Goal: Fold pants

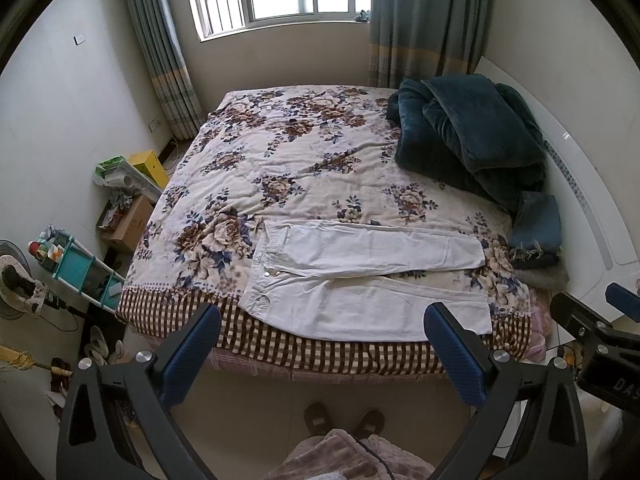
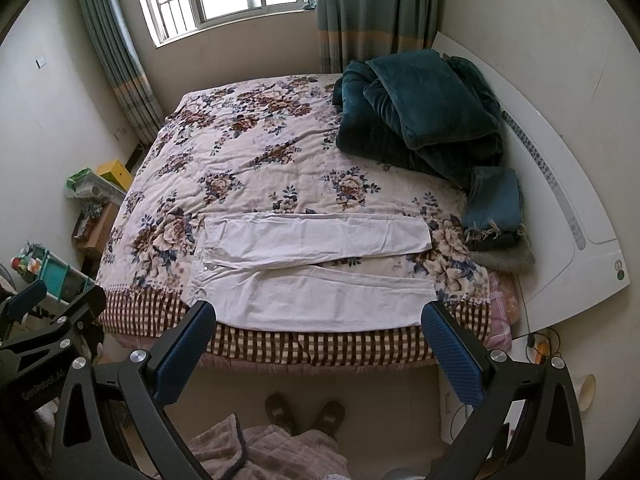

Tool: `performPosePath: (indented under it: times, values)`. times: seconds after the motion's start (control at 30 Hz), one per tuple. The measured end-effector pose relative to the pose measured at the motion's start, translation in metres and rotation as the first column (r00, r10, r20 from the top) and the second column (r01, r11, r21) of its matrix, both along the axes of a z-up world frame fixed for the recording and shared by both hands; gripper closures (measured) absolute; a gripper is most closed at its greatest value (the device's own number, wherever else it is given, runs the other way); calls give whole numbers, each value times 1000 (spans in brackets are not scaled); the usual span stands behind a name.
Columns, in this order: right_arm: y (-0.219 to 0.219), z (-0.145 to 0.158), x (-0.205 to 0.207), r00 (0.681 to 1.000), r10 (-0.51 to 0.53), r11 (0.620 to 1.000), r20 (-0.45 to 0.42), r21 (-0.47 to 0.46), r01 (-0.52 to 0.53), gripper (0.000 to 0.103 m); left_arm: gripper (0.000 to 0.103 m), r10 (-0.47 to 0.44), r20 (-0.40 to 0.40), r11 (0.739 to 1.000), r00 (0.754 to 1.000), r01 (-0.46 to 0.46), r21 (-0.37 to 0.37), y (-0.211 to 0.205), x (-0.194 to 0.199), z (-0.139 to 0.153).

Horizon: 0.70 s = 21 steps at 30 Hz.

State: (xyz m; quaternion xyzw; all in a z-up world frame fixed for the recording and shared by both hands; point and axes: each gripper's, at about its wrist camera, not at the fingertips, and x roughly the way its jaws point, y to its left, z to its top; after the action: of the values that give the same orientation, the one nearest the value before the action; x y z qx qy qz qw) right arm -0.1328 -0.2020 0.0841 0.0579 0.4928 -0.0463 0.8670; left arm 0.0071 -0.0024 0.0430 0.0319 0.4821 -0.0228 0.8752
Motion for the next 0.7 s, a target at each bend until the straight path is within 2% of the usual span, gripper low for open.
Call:
performPosePath:
  times: [0.47, 0.7]
  values:
    - [2, -6, -6, 1000, 1, 1000, -3, 9, -1, 0, 0, -2, -3, 1000, 1000, 2, 0, -6, -5, -1]
    - [0, -19, -11, 1000, -17, 1000, -15, 19, 17, 0, 0, -19, -20, 1000, 1000, 19, -12, -11, 1, -6]
